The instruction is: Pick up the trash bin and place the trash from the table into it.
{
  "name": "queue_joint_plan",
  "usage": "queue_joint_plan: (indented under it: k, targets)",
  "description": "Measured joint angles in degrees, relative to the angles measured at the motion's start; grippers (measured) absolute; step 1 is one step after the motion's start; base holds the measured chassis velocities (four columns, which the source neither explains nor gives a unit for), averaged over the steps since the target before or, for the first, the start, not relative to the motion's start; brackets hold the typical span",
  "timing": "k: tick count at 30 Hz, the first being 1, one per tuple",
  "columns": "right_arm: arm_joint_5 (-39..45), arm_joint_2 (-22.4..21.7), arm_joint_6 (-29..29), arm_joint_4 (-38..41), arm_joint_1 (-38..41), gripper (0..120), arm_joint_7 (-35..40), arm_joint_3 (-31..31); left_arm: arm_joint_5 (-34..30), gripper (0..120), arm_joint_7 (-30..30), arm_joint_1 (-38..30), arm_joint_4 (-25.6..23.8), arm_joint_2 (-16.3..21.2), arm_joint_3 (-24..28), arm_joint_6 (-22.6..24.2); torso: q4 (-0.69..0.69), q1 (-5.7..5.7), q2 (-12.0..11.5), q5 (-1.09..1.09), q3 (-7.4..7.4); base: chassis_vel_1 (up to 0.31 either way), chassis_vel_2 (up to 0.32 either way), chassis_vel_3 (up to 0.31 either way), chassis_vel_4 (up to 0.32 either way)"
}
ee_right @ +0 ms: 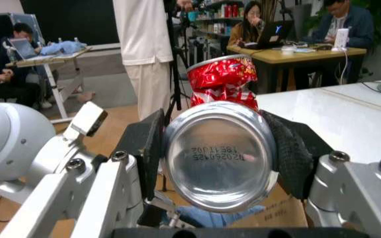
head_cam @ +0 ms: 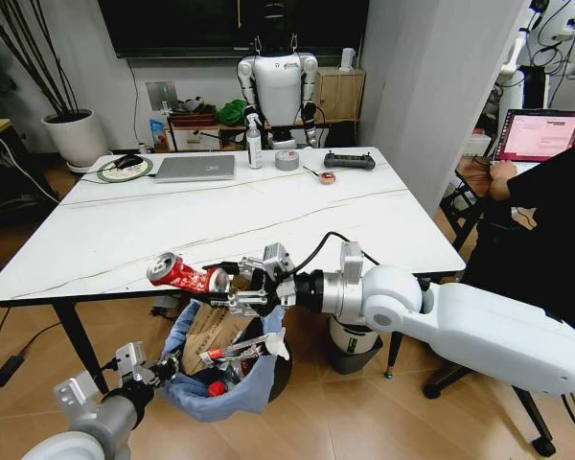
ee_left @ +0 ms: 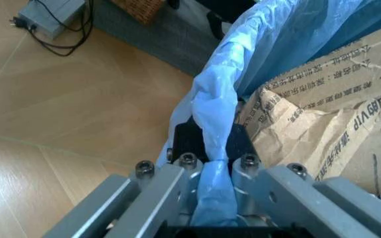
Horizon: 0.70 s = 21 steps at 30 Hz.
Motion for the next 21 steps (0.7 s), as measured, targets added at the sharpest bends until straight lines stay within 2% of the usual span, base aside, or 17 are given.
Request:
queue_joint_plan:
  k: [21]
  targets:
    - [-5.7,0.5,-0.6,-3.2,1.9,50,-3.6,-3.3,-0.5,0,-0.1,-0.2,0.0,0.7,-0.1,0.0,0.00,0.00,0.0,0.00,0.00,0.000,0.000,0.000,0.000]
